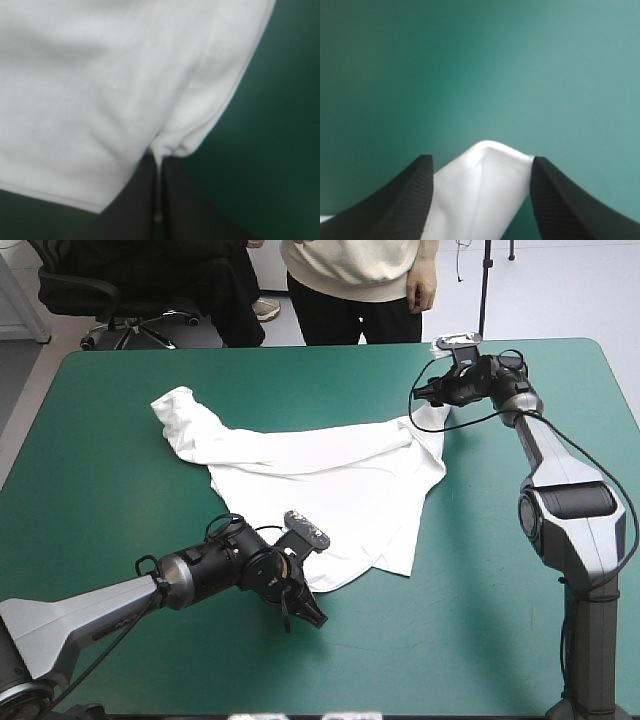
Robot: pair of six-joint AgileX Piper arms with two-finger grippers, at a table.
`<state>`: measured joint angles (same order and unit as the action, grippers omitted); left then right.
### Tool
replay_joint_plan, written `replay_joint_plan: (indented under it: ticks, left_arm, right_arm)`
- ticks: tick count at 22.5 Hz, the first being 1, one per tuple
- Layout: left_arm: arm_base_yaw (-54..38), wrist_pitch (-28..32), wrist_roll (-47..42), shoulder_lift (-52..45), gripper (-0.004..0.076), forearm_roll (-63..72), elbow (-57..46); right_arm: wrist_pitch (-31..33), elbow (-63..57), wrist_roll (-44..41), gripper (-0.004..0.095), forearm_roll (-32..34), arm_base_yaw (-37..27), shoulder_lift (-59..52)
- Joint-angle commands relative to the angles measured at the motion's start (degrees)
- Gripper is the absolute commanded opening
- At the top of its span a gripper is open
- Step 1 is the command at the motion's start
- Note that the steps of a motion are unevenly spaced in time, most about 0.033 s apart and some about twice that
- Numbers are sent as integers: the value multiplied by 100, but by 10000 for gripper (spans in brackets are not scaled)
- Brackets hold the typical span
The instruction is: Fold the cloth
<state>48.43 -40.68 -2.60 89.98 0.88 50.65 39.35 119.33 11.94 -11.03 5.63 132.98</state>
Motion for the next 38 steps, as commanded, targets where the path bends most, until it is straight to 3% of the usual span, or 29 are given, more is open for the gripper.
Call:
replay_joint_plan:
  ticks: [1, 4, 6, 9, 12, 15, 19, 24, 29, 35, 38]
  left_arm:
    - [-52, 77, -9, 256, -17, -212, -149]
    - [-52, 77, -9, 256, -17, -212, -149]
    - [-52, 77, -9, 256, -17, -212, -149]
    - [-52, 123, -9, 245, -17, -209, -149]
    - [-52, 267, -34, 73, -17, -240, -127]
    - [-65, 47, -530, -433, -17, -1059, 260]
    - [-667, -437, -814, -1067, -17, -1806, 1351]
    - [-1532, -1272, 351, -1292, -17, -1865, 3912]
    - [-1536, -1782, 780, -1292, -17, -2155, 5879]
    - [-1536, -2392, 1212, -1279, -17, -2290, 8713]
    - [-1536, -2456, 1411, -1289, -17, -2130, 9626]
  right_arm:
    - [-304, 431, -108, 534, 21, -147, -125]
    - [-238, 470, -116, 510, -16, -176, 36]
    - [-67, 470, -116, 428, -17, -200, 96]
    - [232, 504, 312, -13, -101, -200, 87]
    - [433, 601, 398, -8, -113, -200, -113]
    - [705, 669, 486, -8, -208, -200, -813]
    - [1149, 669, 1077, -8, -1057, -200, -2079]
    - [1498, 669, 1655, -8, -1846, -200, -3659]
    - [1429, 701, 1962, -7, -2331, -200, -4621]
    - [1502, 1063, 1962, -7, -2410, -200, -5720]
    - [1502, 1323, 1985, -7, -2327, -200, -6156]
